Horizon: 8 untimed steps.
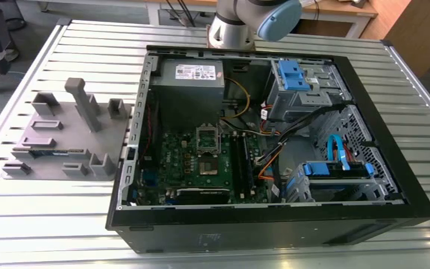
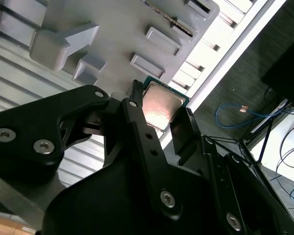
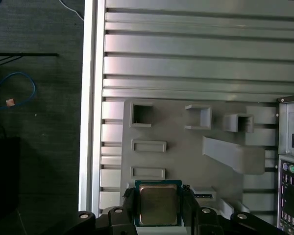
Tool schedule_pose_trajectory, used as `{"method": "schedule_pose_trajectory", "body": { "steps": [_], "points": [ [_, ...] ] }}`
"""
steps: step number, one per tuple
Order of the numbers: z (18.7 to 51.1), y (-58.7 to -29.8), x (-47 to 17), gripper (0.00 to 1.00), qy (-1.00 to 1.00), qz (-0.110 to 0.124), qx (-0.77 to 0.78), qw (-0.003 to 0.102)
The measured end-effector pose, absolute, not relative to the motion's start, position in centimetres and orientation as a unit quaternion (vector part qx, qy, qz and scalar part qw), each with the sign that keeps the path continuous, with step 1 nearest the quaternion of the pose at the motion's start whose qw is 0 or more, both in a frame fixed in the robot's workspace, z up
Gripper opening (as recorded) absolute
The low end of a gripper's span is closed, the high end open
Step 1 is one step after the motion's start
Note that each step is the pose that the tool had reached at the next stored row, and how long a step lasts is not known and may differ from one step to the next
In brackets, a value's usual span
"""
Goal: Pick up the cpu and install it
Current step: 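Pick up the cpu and move it towards the insertion slot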
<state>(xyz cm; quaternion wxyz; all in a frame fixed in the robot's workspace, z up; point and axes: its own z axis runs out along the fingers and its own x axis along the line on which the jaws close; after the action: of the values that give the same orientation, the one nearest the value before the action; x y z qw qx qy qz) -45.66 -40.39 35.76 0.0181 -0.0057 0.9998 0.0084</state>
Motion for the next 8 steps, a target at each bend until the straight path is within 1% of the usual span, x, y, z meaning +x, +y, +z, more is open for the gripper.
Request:
{"method": "schedule_pose_trajectory", "body": {
  "steps": [8],
  "points": [
    [36.00, -40.39, -45.65, 0.47, 1.000, 0.008, -0.006, 0.018]
  ]
}}
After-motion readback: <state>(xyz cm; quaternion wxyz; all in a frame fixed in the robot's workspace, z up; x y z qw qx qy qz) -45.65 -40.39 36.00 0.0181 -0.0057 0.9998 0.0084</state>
